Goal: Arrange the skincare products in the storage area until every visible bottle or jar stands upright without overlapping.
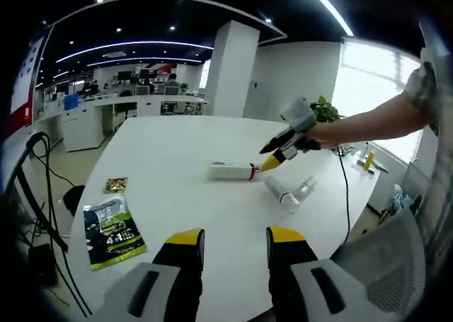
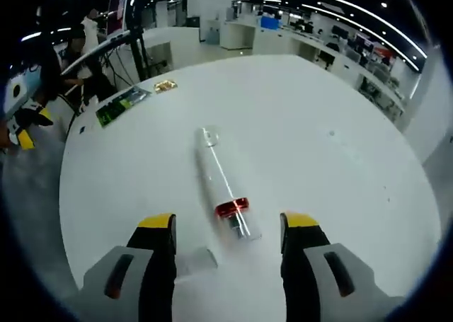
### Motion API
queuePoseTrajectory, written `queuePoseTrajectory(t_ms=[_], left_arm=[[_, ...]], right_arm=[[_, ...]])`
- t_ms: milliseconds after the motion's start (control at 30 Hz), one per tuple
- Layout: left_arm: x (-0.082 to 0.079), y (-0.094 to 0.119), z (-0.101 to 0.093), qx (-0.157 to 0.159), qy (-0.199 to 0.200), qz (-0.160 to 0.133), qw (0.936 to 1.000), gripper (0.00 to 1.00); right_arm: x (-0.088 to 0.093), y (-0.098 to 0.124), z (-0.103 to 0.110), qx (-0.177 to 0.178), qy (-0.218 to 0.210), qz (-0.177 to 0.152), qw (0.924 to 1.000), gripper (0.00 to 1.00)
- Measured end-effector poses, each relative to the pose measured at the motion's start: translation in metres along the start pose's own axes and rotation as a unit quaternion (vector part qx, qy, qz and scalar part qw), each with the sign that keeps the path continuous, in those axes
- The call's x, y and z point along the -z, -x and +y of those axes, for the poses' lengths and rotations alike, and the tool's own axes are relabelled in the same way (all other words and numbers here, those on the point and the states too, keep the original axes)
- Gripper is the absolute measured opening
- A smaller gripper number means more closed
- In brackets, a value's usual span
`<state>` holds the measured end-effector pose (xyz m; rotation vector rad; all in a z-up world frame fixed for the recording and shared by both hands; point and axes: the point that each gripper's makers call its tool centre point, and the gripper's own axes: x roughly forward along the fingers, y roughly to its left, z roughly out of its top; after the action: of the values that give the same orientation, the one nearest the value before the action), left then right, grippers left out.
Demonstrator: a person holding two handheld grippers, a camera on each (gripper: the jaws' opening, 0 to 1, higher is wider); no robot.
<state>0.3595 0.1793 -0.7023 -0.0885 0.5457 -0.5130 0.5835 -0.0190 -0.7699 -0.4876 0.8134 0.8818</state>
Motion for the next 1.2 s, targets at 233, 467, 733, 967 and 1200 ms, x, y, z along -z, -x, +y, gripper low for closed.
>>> queuePoseTrajectory(t_ms=[233, 467, 733, 967, 1200], left_arm=[[0.005, 0.009, -0.008, -0.029, -0.053, 0.018, 0.9980, 0.38], [0.028, -0.007, -0.023, -0.012, -0.104, 0.059, 0.9928, 0.38], [0.033, -0.007, -0.019, -0.017, -0.112, 0.071, 0.9910, 0.38], [0.034, -0.007, -0.018, -0.023, -0.107, 0.071, 0.9914, 0.38], [0.037, -0.007, -0.017, -0.024, -0.111, 0.081, 0.9902, 0.38]], right_arm=[[0.014, -0.019, -0.006, -0.023, 0.003, 0.040, 0.9989, 0.47], [0.023, -0.021, -0.015, -0.029, 0.018, 0.049, 0.9982, 0.42], [0.031, -0.030, -0.013, -0.040, 0.059, 0.067, 0.9952, 0.34], [0.032, -0.032, -0.007, -0.052, 0.080, 0.069, 0.9930, 0.29], [0.033, -0.030, -0.008, -0.070, 0.051, 0.040, 0.9954, 0.30]])
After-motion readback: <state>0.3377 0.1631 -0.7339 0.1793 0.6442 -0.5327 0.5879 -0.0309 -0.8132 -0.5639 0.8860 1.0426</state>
